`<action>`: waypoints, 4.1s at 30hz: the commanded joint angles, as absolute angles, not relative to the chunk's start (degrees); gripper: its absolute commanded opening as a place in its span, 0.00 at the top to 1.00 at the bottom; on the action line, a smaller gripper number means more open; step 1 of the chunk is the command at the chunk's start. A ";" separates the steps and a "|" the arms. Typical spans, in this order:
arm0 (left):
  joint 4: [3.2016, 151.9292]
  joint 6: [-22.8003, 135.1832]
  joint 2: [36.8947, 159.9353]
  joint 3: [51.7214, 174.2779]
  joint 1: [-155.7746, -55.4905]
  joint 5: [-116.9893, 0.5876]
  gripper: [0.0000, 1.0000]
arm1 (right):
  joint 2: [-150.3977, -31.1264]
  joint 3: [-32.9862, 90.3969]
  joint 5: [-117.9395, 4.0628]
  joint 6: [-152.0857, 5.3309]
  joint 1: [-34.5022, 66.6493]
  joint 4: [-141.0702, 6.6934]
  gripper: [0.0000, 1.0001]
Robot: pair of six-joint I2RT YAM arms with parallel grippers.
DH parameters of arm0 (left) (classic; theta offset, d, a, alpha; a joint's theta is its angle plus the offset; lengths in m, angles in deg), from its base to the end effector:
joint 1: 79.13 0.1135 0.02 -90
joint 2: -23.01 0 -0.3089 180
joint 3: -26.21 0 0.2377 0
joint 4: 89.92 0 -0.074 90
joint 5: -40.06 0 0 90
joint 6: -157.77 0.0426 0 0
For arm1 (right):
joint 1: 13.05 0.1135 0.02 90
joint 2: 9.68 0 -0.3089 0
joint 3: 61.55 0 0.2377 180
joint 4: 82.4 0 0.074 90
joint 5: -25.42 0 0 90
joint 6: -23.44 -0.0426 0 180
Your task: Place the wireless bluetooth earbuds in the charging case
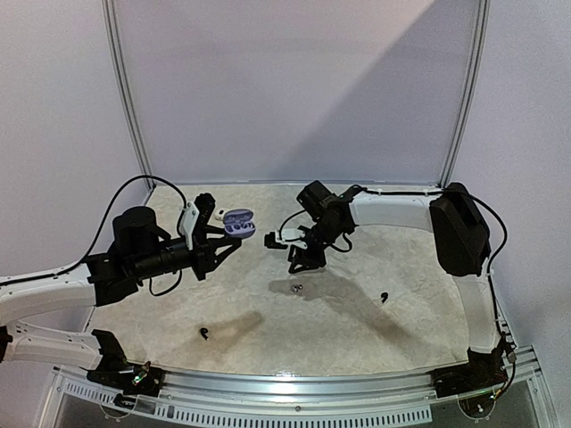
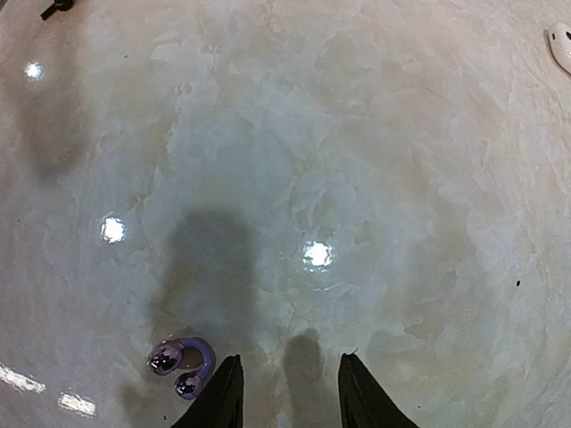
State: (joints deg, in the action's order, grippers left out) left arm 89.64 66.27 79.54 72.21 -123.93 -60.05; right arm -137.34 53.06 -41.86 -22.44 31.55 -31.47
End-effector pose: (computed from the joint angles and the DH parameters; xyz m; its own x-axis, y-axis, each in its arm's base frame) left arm 0.1346 -0.1442 0.3057 -0.1563 0.1189 -0.9805 0.8122 0.5804 -0.0591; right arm 0.3373 0.3558 0.2026 0.0755 -0.8274 -0.5565 -0.9970 -0.0532 -0.0562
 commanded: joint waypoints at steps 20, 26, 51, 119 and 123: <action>89.21 67.22 80.05 73.04 -123.08 -61.35 1.00 | -138.28 47.63 -43.95 -16.46 33.24 -29.02 0.64; 88.60 67.51 80.06 72.93 -123.08 -61.59 1.00 | -135.84 45.84 -43.48 -16.15 34.34 -27.99 0.64; 88.64 67.68 80.02 72.67 -123.08 -62.33 1.00 | -129.21 40.03 -45.60 -23.61 39.15 -21.24 0.70; 89.67 69.01 78.29 70.83 -123.08 -62.92 1.00 | -116.95 19.15 -63.42 -61.86 54.89 -38.68 0.87; 89.59 69.00 78.06 70.80 -123.09 -62.93 1.00 | -117.71 19.66 -66.35 -64.07 55.81 -39.04 0.86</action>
